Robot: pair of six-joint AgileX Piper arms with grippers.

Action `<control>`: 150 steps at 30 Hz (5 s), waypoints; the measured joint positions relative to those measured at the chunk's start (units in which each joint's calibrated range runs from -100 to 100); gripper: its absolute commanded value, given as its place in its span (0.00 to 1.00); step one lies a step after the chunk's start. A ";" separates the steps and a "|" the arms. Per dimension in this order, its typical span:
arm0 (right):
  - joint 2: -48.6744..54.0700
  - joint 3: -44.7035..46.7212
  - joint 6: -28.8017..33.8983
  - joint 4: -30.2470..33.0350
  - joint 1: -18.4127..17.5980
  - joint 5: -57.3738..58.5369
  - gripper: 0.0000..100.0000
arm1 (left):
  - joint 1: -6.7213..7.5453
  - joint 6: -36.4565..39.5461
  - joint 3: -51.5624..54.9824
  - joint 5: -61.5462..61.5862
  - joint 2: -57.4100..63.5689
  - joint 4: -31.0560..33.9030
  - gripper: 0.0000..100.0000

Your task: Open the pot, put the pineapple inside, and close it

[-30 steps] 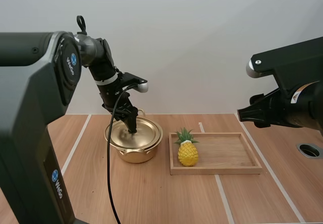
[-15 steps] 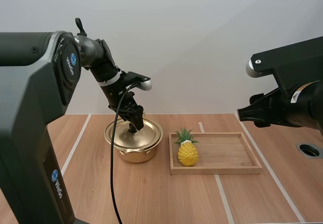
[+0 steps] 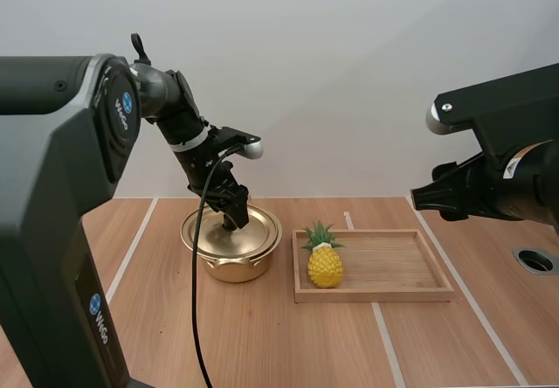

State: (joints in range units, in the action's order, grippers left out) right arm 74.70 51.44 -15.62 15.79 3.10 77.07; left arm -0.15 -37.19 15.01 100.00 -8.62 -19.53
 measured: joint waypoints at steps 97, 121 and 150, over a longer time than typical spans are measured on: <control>-27.83 0.00 -10.97 -31.90 0.00 -12.08 1.00 | 0.05 8.33 -49.51 -102.20 35.97 -15.58 0.00; -59.67 -11.15 -24.94 -44.40 -1.90 2.52 1.00 | 0.05 6.71 -49.51 -97.32 35.97 -15.58 0.00; -72.00 -11.27 -31.53 -45.73 -2.88 -0.51 1.00 | 0.05 6.71 -49.51 -94.15 35.97 -15.58 0.00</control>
State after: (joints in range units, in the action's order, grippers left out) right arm 2.70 40.17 -47.15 -29.94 0.22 76.56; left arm -0.10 -30.48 -34.50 5.85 27.35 -35.12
